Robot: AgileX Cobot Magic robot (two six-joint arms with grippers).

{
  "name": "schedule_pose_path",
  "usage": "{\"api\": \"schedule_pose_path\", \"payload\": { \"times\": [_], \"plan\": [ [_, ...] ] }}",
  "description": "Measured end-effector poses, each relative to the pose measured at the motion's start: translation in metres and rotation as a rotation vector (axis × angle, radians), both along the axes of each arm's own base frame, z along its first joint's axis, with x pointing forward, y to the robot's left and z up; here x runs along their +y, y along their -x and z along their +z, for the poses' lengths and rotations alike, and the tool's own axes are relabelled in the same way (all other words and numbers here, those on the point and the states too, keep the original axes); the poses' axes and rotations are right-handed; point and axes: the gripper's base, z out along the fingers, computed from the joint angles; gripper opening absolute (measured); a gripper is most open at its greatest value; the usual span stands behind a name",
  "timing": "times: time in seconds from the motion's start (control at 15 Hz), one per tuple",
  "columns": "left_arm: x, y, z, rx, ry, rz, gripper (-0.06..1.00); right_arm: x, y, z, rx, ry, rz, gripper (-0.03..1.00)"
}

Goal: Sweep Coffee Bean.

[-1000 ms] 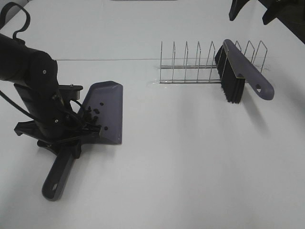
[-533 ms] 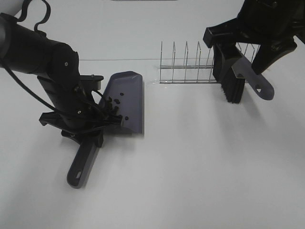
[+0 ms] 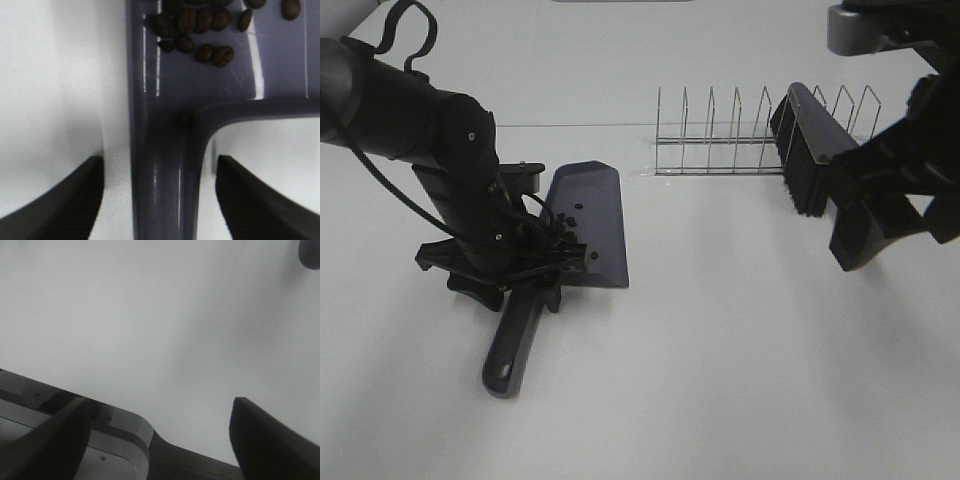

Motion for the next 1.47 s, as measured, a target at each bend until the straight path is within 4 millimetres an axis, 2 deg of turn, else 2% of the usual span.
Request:
{"api": "schedule_pose_path", "payload": {
  "times": [0.13, 0.27, 0.47, 0.53, 0.67, 0.8, 0.87, 1.07, 1.2, 1.27, 1.47],
  "plan": [
    [0.0, 0.002, 0.001, 0.007, -0.009, -0.042, 0.72, -0.01, 0.015, 0.001, -0.016, -0.003, -0.003, 0.75],
    [0.002, 0.007, 0.009, 0.045, -0.029, -0.069, 0.75, -0.024, 0.037, 0.002, -0.033, -0.002, -0.004, 0.75],
    [0.008, 0.015, 0.048, 0.023, -0.049, -0.103, 0.75, -0.041, 0.065, 0.0, -0.049, 0.001, -0.005, 0.75],
    [0.018, 0.026, 0.091, -0.014, -0.08, -0.131, 0.75, -0.055, 0.087, -0.006, -0.061, -0.002, -0.006, 0.75],
    [0.031, 0.046, 0.136, -0.07, -0.09, -0.14, 0.75, -0.07, 0.106, -0.014, -0.103, 0.021, -0.005, 0.75],
    [0.047, 0.076, 0.17, -0.128, -0.07, -0.137, 0.74, -0.086, 0.122, -0.026, -0.145, 0.069, -0.005, 0.75],
    [0.052, 0.085, 0.176, -0.139, -0.064, -0.135, 0.75, -0.089, 0.126, -0.028, -0.16, 0.074, -0.006, 0.75],
    [0.08, 0.142, 0.201, -0.22, -0.012, -0.122, 0.75, -0.101, 0.145, -0.025, -0.301, 0.004, -0.009, 0.75],
    [0.1, 0.182, 0.2, -0.247, 0.001, -0.12, 0.75, -0.107, 0.155, -0.022, -0.424, -0.061, 0.002, 0.75],
    [0.114, 0.208, 0.197, -0.28, 0.016, -0.12, 0.75, -0.11, 0.16, -0.022, -0.497, -0.098, 0.012, 0.75],
    [0.137, 0.254, 0.185, -0.385, 0.048, -0.17, 0.75, -0.112, 0.165, -0.022, -0.554, -0.106, 0.047, 0.75]
  ]
}}
